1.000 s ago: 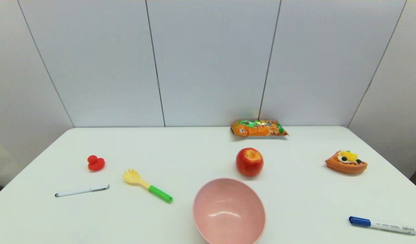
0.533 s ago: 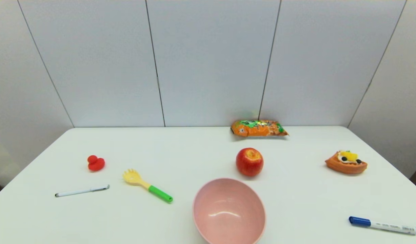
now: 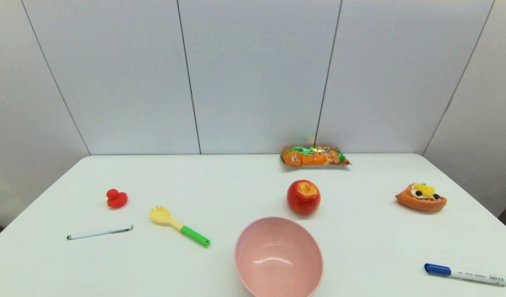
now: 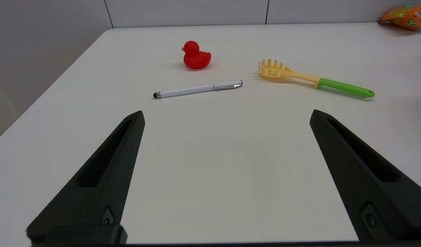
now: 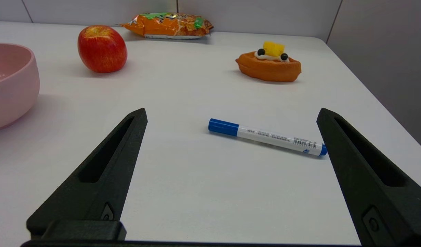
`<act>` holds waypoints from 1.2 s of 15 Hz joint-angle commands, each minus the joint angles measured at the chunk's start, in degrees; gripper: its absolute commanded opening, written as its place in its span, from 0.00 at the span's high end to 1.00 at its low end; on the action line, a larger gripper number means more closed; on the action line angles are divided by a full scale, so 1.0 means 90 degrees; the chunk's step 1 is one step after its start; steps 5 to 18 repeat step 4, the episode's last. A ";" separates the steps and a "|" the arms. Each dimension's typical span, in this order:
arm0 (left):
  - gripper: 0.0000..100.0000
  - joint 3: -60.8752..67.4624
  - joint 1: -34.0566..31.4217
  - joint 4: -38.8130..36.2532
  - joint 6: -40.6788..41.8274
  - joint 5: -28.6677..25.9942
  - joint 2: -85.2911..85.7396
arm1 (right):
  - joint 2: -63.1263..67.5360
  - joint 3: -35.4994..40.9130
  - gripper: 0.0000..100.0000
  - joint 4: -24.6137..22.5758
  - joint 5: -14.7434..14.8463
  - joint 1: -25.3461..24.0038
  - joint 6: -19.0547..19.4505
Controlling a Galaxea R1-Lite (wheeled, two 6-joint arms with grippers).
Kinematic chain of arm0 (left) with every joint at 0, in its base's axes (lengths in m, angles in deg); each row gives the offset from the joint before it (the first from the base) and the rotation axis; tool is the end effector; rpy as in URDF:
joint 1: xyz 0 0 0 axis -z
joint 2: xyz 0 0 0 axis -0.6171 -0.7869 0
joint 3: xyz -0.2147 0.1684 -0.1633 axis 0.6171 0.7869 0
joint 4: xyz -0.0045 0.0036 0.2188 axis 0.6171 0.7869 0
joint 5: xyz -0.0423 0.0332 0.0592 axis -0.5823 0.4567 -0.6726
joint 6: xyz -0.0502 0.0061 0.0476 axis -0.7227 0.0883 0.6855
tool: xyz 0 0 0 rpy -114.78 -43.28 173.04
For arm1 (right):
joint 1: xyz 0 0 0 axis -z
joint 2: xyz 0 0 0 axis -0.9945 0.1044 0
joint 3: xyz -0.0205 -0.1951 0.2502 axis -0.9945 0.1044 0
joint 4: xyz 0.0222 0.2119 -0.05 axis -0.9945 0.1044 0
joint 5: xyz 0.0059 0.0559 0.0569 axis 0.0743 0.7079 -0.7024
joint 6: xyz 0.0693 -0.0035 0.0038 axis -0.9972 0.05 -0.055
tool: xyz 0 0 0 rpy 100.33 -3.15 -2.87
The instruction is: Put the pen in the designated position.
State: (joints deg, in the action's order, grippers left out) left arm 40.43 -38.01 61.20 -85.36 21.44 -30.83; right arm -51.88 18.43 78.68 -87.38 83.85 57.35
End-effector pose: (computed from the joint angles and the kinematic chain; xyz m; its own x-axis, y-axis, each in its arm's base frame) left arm 0.0368 -0.0008 0.0748 0.9999 -0.0136 -0.0033 0.0137 0.9991 0.0412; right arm 0.0368 0.0023 0.0762 0.9994 0.0344 0.0026 -0.0343 0.9986 -0.0405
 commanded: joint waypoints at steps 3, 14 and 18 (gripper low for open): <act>0.00 0.0000 -0.0001 -0.0001 0.0001 -0.0002 0.0002 | 0.0007 0.0001 0.00 -0.0002 -0.0003 -0.0002 0.0006; 0.00 0.0000 -0.0001 -0.0001 0.0001 -0.0002 0.0002 | 0.0007 0.0001 0.00 -0.0002 -0.0003 -0.0002 0.0006; 0.00 0.0000 -0.0001 -0.0001 0.0001 -0.0002 0.0002 | 0.0007 0.0001 0.00 -0.0002 -0.0003 -0.0002 0.0006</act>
